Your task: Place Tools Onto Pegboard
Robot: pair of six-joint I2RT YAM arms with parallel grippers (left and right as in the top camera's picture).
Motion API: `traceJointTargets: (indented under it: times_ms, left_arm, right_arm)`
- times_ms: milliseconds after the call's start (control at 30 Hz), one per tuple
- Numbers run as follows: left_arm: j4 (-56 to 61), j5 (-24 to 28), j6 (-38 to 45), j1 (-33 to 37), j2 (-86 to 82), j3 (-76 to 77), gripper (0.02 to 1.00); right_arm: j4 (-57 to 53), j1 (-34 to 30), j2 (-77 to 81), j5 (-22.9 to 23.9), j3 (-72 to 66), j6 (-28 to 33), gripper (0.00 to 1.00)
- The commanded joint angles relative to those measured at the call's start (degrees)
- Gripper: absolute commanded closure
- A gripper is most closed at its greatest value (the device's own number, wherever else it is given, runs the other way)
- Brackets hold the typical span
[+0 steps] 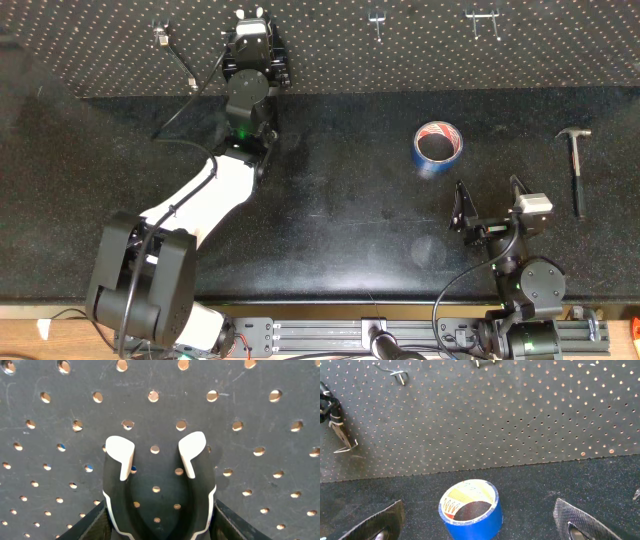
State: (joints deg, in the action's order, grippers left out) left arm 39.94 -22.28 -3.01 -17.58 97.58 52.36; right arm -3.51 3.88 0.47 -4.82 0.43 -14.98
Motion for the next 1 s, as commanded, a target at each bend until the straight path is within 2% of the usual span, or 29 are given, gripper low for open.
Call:
traceJointTargets:
  times_ms: [33, 67, 133, 233, 267, 333, 400, 467, 533, 567, 667, 800, 900, 1000]
  left_arm:
    - [1.66, 4.87, 0.31, 0.11, 1.18, 1.05, 0.448]
    - [1.64, 5.01, 0.31, 0.11, 1.18, 1.05, 0.417]
    - [1.66, 5.01, 0.31, 0.11, 1.16, 1.05, 0.277]
    - [1.66, 5.01, 0.31, 0.04, 1.14, 1.05, 0.272]
    - [1.68, 5.01, 0.31, 0.04, 1.14, 1.05, 0.226]
    - [0.17, 4.98, 0.33, 0.07, -1.16, 1.05, 0.023]
    - [-8.87, 5.01, 0.31, 0.76, -7.8, 1.05, 0.025]
    - [-23.71, 5.14, 0.28, 2.34, -16.55, 1.05, 0.023]
    - [-43.5, 10.84, 0.31, 6.78, -27.39, -0.57, 0.023]
    - [-45.62, 13.99, 0.31, 9.38, -31.04, -3.96, 0.023]
    - [-44.0, 18.64, 0.31, 12.57, -39.06, -14.43, 0.023]
    - [-32.5, 24.24, 0.31, 16.17, -54.73, -31.65, 0.023]
    - [-25.86, 25.57, 0.28, 17.27, -65.85, -41.07, 0.023]
    - [-25.97, 26.01, 0.28, 17.94, -74.71, -45.72, 0.023]
  right_arm:
    - [-0.2, 0.33, -0.42, -0.74, -0.2, -0.85, 0.025]
    - [-0.2, 0.33, -0.42, -0.74, -0.2, -0.85, 0.025]
    - [-0.2, 0.33, -0.42, -0.74, -0.2, -0.85, 0.027]
    - [-0.2, 0.33, -0.42, -0.74, -0.2, -0.85, 0.025]
    - [-0.2, 0.33, -0.42, -0.74, -0.2, -0.85, 0.025]
    - [-0.2, 0.33, -0.42, -0.74, -0.2, -0.85, 0.025]
    - [-0.17, 0.33, -0.39, -0.74, -0.2, -0.85, 0.025]
    - [-0.17, 0.33, -0.42, -0.74, -0.2, -0.85, 0.025]
    - [-0.2, 0.33, -0.42, -0.74, -0.2, -0.85, 0.025]
    - [-0.17, 0.33, -0.42, -0.74, -0.2, -0.85, 0.025]
    - [-0.2, 0.33, -0.42, -0.74, -0.2, -0.85, 0.025]
    - [-0.2, 0.33, -0.39, -0.74, -0.2, -0.85, 0.025]
    - [-0.2, 0.33, -0.42, -0.74, -0.2, -0.85, 0.025]
    - [-0.2, 0.33, -0.42, -0.74, -0.2, -0.85, 0.025]
